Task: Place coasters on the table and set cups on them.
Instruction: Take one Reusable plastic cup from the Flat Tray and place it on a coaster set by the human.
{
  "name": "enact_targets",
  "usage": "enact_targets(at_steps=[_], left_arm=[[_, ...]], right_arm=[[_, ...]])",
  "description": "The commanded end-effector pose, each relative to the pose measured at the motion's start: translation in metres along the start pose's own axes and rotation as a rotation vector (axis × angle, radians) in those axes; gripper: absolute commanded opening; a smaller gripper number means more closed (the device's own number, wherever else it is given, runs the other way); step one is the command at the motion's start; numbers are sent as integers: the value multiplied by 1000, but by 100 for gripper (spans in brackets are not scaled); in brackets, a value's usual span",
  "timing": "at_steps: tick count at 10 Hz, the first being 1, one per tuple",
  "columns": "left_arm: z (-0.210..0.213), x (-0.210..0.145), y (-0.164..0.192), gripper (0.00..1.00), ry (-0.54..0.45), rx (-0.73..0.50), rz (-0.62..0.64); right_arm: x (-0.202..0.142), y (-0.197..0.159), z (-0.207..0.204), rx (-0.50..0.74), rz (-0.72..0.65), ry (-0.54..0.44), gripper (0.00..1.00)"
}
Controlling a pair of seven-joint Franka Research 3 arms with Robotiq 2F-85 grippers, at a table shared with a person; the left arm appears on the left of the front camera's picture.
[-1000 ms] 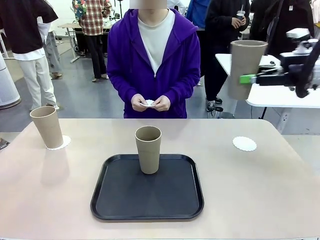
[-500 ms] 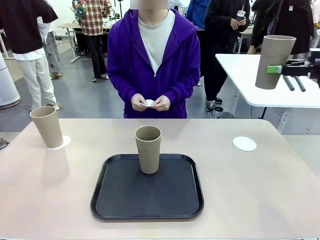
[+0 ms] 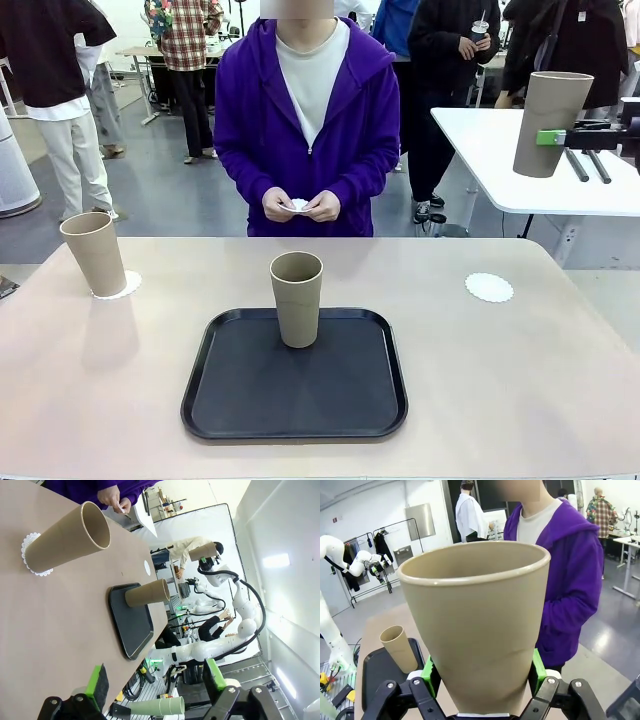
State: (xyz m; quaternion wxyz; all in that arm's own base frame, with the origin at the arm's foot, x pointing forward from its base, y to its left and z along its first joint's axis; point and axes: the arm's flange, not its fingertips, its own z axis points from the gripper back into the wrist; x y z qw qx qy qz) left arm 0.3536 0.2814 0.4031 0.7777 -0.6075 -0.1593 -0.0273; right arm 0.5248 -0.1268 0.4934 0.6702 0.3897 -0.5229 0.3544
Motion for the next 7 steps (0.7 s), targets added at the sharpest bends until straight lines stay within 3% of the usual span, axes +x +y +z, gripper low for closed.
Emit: enact_targets(at_steps=[1, 5, 7], left_arm=[[1, -2, -1, 100, 2, -3, -9], [1, -2, -1, 100, 2, -3, -9], [1, -2, -1, 100, 2, -3, -9]], right_arm=[[0, 1, 0, -1, 4, -2, 84], [0, 0, 0, 0, 0, 1, 84], [-49, -31, -4, 44, 20, 13, 84]])
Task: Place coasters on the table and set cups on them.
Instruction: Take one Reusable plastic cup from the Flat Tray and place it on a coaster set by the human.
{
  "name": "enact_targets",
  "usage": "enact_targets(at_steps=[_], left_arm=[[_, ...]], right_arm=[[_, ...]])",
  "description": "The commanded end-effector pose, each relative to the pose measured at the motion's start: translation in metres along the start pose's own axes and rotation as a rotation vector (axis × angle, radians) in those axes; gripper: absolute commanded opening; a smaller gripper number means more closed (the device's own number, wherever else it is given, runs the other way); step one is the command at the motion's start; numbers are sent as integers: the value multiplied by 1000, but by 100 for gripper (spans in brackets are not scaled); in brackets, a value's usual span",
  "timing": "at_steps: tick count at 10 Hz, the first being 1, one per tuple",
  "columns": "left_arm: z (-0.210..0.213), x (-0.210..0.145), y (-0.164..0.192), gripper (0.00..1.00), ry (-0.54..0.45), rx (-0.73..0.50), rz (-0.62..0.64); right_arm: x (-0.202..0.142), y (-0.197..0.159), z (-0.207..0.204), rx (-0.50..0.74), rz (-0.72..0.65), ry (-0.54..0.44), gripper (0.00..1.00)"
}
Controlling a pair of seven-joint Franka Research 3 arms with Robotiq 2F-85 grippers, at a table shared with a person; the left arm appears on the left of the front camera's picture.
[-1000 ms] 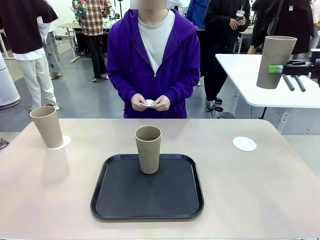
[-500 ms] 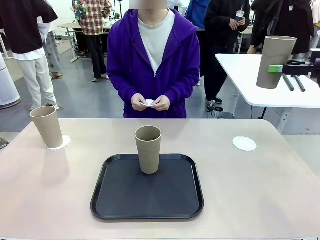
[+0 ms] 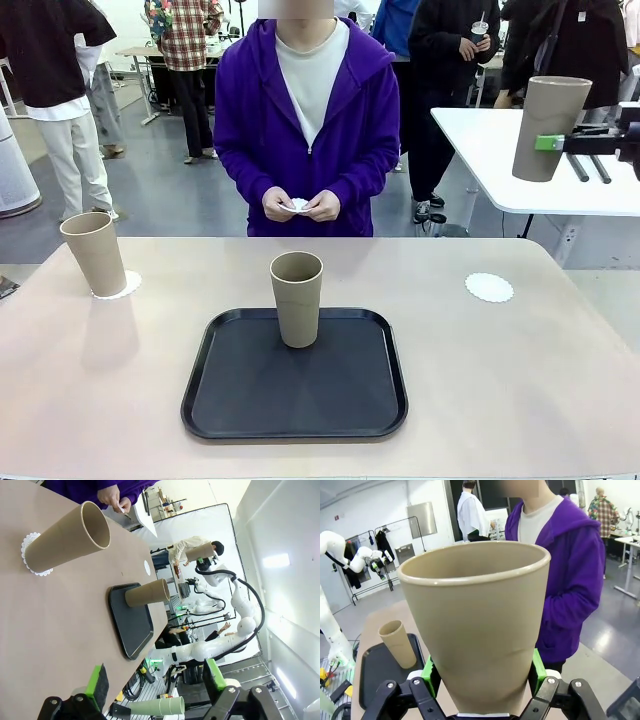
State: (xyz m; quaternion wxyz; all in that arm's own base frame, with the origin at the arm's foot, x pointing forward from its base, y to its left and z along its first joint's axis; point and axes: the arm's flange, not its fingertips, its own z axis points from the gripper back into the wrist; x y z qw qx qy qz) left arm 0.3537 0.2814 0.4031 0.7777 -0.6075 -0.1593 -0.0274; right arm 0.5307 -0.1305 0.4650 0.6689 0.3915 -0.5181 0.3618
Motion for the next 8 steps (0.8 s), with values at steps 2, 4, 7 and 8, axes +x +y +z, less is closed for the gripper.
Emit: enact_targets(at_steps=[2, 4, 7, 8], left_arm=[[1, -2, -1, 100, 2, -3, -9], [1, -2, -1, 100, 2, -3, -9], [1, -2, -1, 100, 2, -3, -9], [1, -2, -1, 100, 2, -3, -9]], right_arm=[[-69, -38, -3, 41, -11, 9, 84], [-102, -43, -8, 44, -17, 16, 84], [-141, -43, -25, 86, -25, 23, 84], [-149, -41, -32, 100, -19, 31, 84]])
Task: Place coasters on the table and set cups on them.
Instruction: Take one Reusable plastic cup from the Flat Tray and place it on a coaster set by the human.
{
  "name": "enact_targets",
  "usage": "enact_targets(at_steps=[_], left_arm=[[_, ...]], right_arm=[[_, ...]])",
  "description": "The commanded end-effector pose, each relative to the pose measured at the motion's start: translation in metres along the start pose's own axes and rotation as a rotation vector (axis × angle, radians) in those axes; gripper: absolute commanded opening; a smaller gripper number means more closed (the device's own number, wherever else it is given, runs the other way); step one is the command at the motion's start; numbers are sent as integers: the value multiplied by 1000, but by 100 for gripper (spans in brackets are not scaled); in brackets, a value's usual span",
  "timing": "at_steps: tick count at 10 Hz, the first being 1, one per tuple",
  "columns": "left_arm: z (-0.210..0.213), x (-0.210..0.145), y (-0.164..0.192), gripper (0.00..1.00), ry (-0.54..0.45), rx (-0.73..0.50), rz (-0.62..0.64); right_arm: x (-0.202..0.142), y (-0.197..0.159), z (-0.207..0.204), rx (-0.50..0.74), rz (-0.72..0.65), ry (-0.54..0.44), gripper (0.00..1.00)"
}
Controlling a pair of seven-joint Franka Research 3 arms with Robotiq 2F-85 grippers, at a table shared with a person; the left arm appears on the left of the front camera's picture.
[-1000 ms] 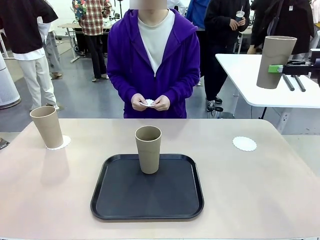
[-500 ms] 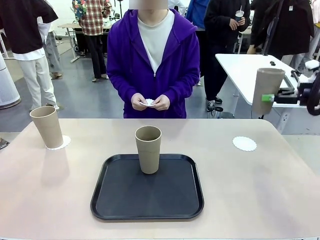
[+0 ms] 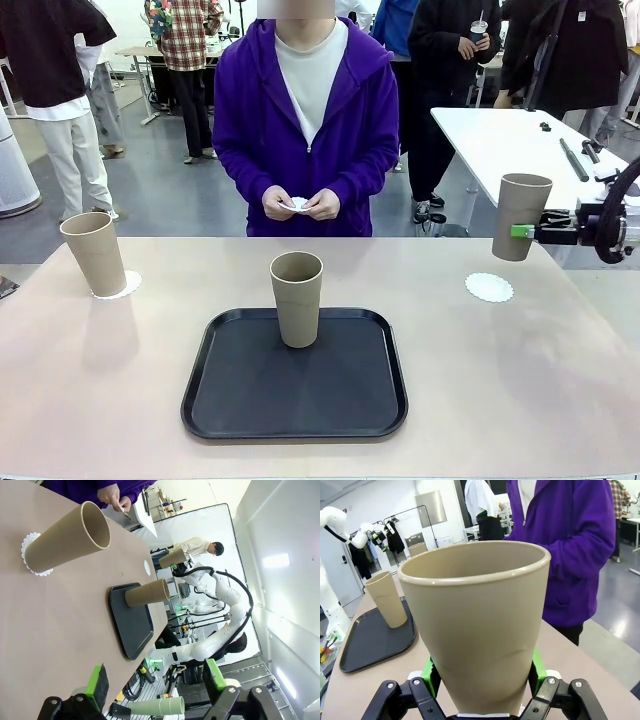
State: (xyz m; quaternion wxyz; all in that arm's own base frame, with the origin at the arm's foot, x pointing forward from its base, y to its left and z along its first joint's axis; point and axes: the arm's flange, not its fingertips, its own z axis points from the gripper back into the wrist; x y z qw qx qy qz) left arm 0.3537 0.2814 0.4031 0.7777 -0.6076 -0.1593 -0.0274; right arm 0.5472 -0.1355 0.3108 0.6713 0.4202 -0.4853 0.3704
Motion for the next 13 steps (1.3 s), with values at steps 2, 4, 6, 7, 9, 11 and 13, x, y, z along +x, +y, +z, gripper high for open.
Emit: enact_targets(at_steps=[2, 4, 6, 7, 9, 11, 13], left_arm=[[1, -2, -1, 100, 2, -3, -9], [1, -2, -1, 100, 2, -3, -9], [1, -2, -1, 100, 2, -3, -9], [1, -2, -1, 100, 2, -3, -9], [1, -2, -1, 100, 2, -3, -9], [1, -2, -1, 100, 2, -3, -9], [1, -2, -1, 100, 2, -3, -9]], right_arm=[[-14, -3, -18, 50, 17, 20, 84], [-28, -2, -23, 72, -2, 24, 84], [-39, -3, -27, 75, -7, 35, 84], [-33, -1, -24, 13, -28, 30, 84], [-38, -1, -27, 58, -34, 26, 84], [-40, -2, -25, 50, -36, 31, 84], [-45, -7, -22, 176, 92, -54, 84]])
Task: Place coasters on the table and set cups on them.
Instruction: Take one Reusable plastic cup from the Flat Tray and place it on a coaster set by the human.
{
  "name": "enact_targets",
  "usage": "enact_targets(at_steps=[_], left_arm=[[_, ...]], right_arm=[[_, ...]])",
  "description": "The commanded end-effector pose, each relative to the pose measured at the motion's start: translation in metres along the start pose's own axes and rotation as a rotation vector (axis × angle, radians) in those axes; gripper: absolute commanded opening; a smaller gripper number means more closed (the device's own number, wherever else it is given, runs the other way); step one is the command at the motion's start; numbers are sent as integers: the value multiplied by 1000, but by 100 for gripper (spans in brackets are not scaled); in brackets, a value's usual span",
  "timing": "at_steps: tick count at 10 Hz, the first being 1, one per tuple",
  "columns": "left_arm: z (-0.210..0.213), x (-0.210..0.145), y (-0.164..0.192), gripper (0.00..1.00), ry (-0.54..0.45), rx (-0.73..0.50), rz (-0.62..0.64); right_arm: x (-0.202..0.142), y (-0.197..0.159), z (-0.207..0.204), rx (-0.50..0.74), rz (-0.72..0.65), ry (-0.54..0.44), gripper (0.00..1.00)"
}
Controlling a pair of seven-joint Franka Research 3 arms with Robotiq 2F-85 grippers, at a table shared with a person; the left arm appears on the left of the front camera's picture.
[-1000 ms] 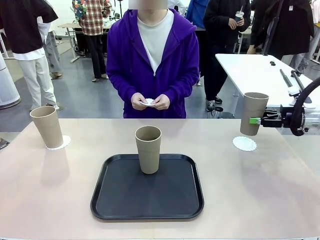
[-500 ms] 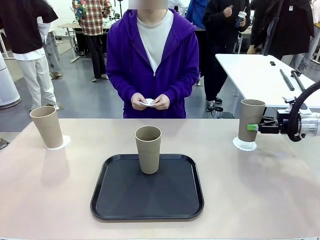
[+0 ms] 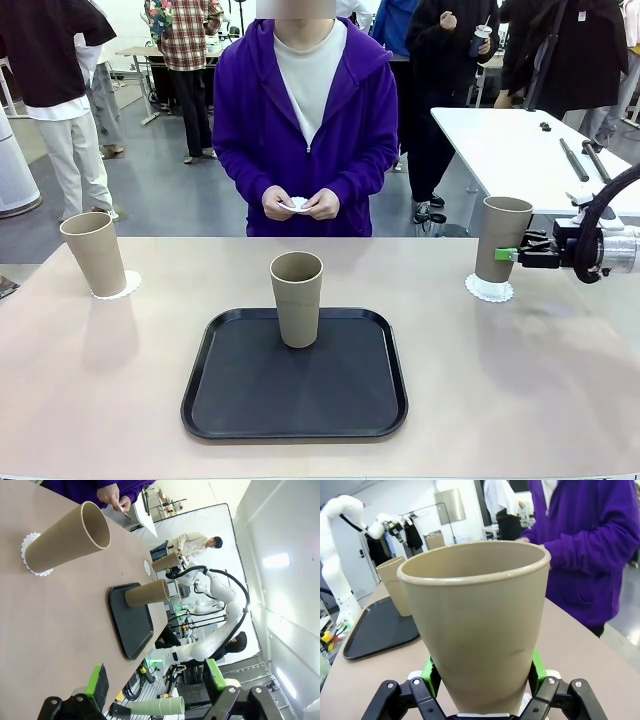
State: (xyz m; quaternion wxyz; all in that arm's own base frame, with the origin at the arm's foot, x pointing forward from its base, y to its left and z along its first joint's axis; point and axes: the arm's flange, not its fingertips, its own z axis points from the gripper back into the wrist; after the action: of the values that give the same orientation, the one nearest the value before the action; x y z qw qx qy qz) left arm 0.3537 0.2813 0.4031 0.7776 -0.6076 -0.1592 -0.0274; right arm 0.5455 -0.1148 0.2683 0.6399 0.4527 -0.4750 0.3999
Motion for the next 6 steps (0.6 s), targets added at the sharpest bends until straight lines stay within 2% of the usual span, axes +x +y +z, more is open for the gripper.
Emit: enact_targets(at_steps=[1, 6], left_arm=[[1, -2, -1, 100, 2, -3, -9], [1, -2, -1, 100, 2, -3, -9]], right_arm=[[-7, -8, 4, 81, 106, -57, 84], [-20, -20, 1, 39, 106, -31, 84]])
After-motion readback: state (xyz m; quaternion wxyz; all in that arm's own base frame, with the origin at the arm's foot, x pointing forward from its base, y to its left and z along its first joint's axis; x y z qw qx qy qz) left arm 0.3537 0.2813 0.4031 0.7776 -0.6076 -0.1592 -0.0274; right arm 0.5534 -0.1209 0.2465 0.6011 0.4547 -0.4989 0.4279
